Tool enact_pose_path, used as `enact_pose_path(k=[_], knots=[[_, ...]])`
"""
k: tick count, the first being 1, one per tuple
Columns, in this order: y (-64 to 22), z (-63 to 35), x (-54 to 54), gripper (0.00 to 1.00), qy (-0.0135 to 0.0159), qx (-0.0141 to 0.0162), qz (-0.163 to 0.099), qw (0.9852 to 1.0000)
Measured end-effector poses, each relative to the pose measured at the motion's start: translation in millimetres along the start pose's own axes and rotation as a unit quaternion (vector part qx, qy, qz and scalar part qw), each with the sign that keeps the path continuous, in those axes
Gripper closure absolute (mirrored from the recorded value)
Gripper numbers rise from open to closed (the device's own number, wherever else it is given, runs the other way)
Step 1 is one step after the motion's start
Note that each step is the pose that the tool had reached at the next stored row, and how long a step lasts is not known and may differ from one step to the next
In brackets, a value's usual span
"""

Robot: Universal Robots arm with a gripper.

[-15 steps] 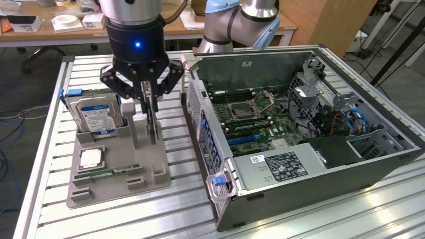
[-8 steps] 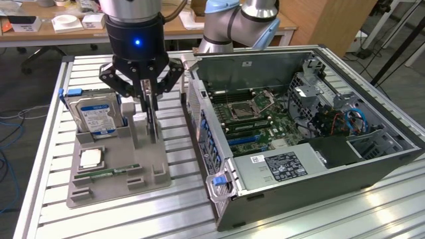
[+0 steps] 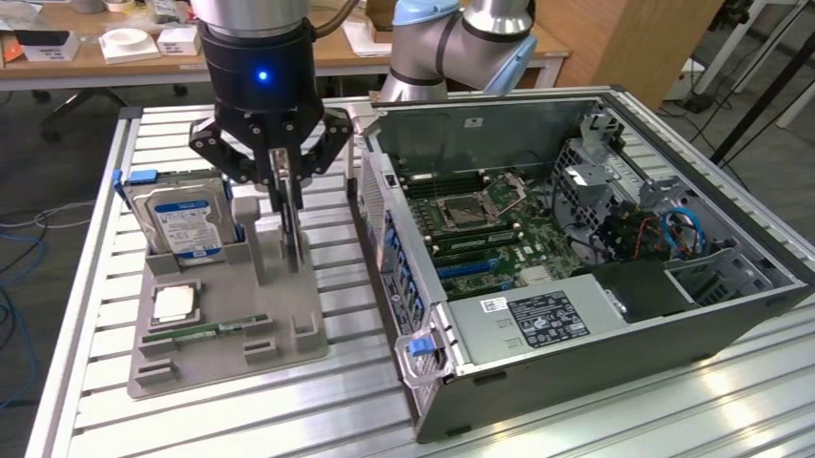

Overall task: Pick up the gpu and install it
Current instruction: 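Pick up the gpu and move the gpu toward the slot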

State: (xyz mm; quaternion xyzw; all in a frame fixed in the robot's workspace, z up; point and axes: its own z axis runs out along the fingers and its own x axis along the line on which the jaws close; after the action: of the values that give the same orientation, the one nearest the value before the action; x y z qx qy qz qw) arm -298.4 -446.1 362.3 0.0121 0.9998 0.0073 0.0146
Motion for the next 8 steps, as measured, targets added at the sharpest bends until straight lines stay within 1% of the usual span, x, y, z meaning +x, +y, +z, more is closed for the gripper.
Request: enact_pose_path(k=[8], knots=[[0.1, -6.4, -0.2, 0.75, 0.0, 0.0, 0.0, 1.0]])
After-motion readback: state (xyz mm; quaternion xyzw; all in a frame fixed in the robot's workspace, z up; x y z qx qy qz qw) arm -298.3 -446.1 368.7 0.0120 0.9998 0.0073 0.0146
